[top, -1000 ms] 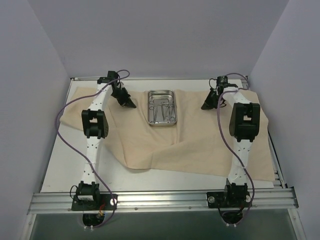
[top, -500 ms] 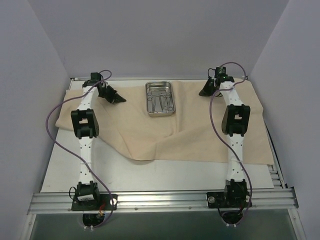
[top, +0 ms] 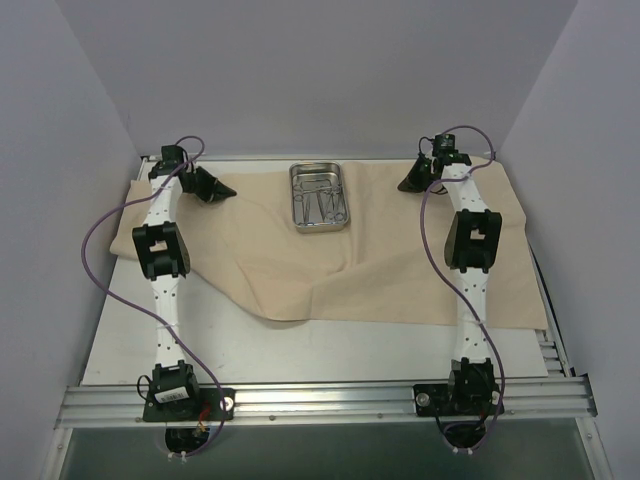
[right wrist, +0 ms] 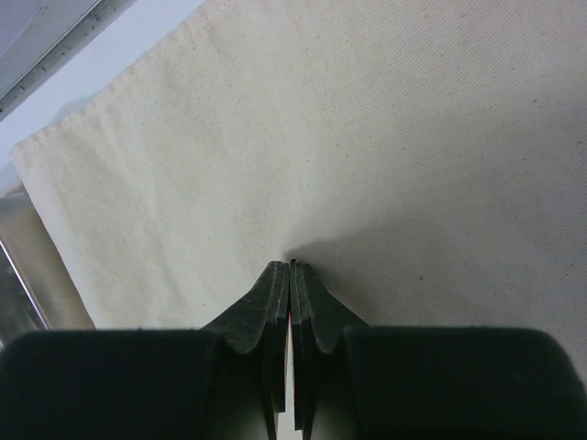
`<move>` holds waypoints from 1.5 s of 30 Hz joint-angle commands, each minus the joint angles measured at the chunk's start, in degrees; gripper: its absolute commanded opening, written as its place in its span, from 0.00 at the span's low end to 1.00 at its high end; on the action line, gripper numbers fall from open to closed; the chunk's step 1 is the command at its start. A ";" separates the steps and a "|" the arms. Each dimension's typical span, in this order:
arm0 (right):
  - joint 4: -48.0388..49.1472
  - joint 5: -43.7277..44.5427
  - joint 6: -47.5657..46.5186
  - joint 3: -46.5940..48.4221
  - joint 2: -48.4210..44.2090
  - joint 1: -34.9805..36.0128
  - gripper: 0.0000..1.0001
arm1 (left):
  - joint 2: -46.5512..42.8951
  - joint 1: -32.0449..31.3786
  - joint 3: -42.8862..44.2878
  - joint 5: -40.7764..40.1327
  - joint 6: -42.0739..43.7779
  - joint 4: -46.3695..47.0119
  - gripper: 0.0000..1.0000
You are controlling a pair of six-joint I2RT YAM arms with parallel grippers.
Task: Open and lay out the surgical kit
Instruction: Move the surgical kit at the center of the board, then smooth out the surgical kit at the center of the board.
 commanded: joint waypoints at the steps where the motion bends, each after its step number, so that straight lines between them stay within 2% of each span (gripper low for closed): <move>1: -9.46 6.27 -3.39 -2.88 5.14 -1.08 0.03 | 2.18 1.26 2.11 -8.44 5.83 -1.77 0.17; 3: -9.38 8.80 -3.40 -6.65 2.25 -1.08 0.07 | 1.74 1.70 2.39 -8.53 6.28 -1.61 0.19; 4: -7.73 9.34 -3.22 -11.81 0.93 -1.16 0.07 | 1.66 2.05 2.04 -7.48 6.02 -0.74 0.18; 7: -6.83 10.57 -3.48 -15.54 -1.45 -1.95 0.09 | 1.66 2.40 1.43 -5.90 5.93 0.75 0.17; 10: -8.23 11.37 -4.36 -13.62 -1.11 -2.66 0.09 | 0.78 2.31 1.16 -5.89 6.54 1.90 0.17; 14: -9.03 9.18 -4.80 -7.13 0.91 -2.75 0.14 | -2.46 2.31 1.16 -5.10 5.93 3.57 0.22; 15: -8.68 8.04 -4.71 -6.07 1.27 -2.75 0.18 | -3.43 2.23 1.07 -5.01 5.93 3.66 0.26; 19: -7.54 3.91 -2.70 -0.26 2.24 -2.57 0.34 | -11.85 1.27 -0.85 -6.06 7.85 1.47 0.31; 21: -6.05 2.67 -1.73 0.88 0.92 -2.48 0.42 | -15.55 0.65 -2.70 -9.38 9.35 -1.15 0.32; 26: -5.51 3.63 -1.11 -0.51 -6.70 -2.31 0.50 | -24.79 -1.72 -7.35 -20.19 15.66 -11.79 0.37; 28: -5.25 5.56 -1.02 -4.62 -10.05 -1.87 0.52 | -27.33 -2.78 -9.02 -27.73 17.43 -16.54 0.38; 31: -5.16 7.93 -2.51 -10.77 -16.47 0.06 0.53 | -28.40 -3.66 -11.14 -33.46 18.23 -19.62 0.39; 32: -5.60 8.99 -3.65 -12.28 -19.36 1.28 0.53 | -27.97 -4.10 -10.71 -35.14 18.75 -20.32 0.42; 37: -3.15 10.67 -4.71 -25.19 -28.86 3.76 0.54 | -21.48 -7.00 -0.69 -43.67 20.78 -28.50 0.48; 39: -1.05 10.14 -4.63 -31.59 -33.26 3.84 0.54 | -21.02 -7.09 -1.55 -46.93 20.61 -28.86 0.48; 40: -0.68 9.88 -4.63 -33.37 -34.58 3.76 0.54 | -20.85 -8.92 -2.09 -47.63 20.60 -28.59 0.49; 45: 0.90 9.61 -5.33 -42.51 -40.91 3.84 0.54 | -18.48 -9.99 -1.39 -51.76 21.57 -28.59 0.49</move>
